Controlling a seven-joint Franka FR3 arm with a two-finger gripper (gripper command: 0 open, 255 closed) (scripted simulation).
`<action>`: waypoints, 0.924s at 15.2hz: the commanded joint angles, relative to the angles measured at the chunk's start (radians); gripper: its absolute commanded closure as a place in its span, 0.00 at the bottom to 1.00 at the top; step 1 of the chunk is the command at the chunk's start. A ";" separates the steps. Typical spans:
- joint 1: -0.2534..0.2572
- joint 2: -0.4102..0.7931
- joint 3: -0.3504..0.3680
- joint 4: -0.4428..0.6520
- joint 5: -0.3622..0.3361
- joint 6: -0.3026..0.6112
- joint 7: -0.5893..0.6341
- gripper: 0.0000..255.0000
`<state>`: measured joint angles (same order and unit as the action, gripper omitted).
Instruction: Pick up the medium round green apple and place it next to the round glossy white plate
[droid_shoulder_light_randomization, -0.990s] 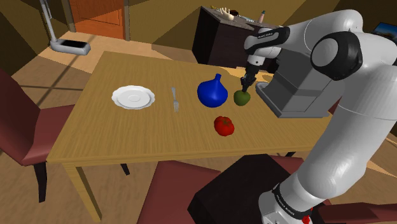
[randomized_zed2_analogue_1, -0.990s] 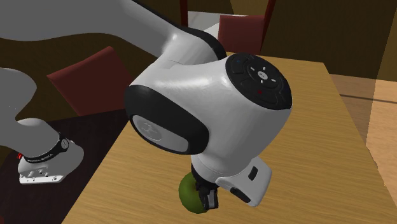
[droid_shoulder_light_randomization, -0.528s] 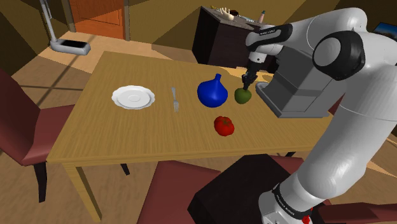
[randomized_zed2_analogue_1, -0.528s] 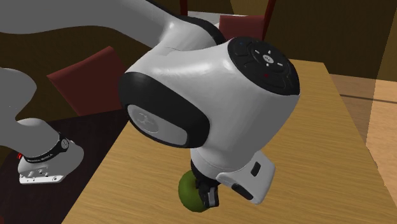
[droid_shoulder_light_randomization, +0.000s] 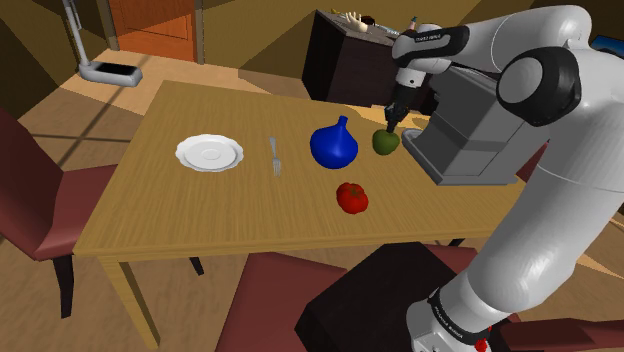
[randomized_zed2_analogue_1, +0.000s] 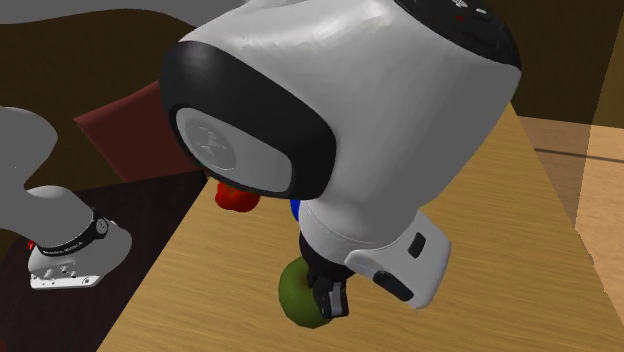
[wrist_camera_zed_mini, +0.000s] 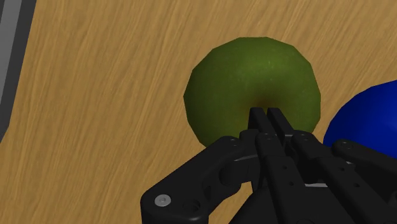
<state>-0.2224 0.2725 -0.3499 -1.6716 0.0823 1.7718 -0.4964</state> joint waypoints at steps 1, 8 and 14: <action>0.001 -0.007 -0.001 0.020 -0.003 -0.027 0.002 1.00; -0.001 -0.017 -0.003 0.101 -0.007 -0.118 0.005 1.00; -0.005 -0.016 -0.005 0.184 -0.008 -0.199 0.006 1.00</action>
<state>-0.2258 0.2536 -0.3541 -1.5043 0.0740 1.5871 -0.4893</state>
